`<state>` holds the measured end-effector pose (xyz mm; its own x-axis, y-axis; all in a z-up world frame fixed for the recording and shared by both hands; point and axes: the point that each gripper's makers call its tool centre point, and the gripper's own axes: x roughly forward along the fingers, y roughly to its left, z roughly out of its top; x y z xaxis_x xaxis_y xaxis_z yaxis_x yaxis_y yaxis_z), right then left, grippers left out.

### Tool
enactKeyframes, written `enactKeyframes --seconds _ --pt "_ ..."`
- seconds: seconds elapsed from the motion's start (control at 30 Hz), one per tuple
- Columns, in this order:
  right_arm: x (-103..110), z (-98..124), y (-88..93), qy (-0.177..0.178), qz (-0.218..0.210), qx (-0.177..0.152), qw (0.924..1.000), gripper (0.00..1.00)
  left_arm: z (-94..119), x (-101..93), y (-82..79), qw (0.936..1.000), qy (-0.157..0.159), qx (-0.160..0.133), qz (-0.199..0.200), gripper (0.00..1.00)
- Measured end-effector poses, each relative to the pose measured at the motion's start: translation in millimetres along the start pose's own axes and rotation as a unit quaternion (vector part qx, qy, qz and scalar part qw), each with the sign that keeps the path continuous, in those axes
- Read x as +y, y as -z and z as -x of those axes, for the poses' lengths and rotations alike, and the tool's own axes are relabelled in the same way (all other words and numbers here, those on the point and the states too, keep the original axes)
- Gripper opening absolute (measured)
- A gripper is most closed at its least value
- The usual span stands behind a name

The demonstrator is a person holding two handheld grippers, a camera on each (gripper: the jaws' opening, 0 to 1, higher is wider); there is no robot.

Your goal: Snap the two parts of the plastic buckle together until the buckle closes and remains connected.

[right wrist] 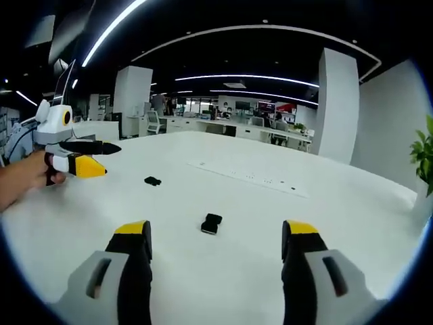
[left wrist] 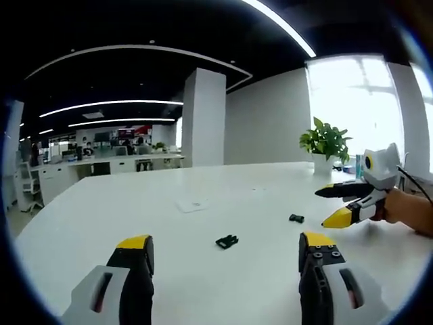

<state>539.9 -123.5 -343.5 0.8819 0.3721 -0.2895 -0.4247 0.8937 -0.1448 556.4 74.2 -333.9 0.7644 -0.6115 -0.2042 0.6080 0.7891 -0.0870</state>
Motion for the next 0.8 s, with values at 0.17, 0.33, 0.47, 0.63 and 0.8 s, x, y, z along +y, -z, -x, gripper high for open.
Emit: enactKeyframes --seconds 0.17,0.33,0.47,0.63,0.8 --pt "-5 -2 0.5 0.002 -0.004 0.0 1.0 0.78 -7 -4.9 -1.7 0.9999 0.009 0.005 -0.008 0.91" --pt "-6 -5 -1.0 0.004 -0.007 -0.002 1.0 0.78 -10 -6.8 -6.1 0.9996 0.025 0.009 0.0 0.92" --pt "-4 -8 -3.0 0.003 -0.004 -0.003 1.0 0.78 -13 -4.3 -6.3 0.9993 0.034 0.014 0.001 0.92" --pt "-5 -16 -4.2 0.003 -0.002 -0.001 1.0 0.76 -15 -3.3 -6.7 0.9991 0.04 0.017 0.001 0.92" --pt "-6 -24 -3.5 0.001 -0.002 0.002 1.0 0.75 -20 2.8 -7.6 0.9991 0.036 0.02 -0.005 0.91"
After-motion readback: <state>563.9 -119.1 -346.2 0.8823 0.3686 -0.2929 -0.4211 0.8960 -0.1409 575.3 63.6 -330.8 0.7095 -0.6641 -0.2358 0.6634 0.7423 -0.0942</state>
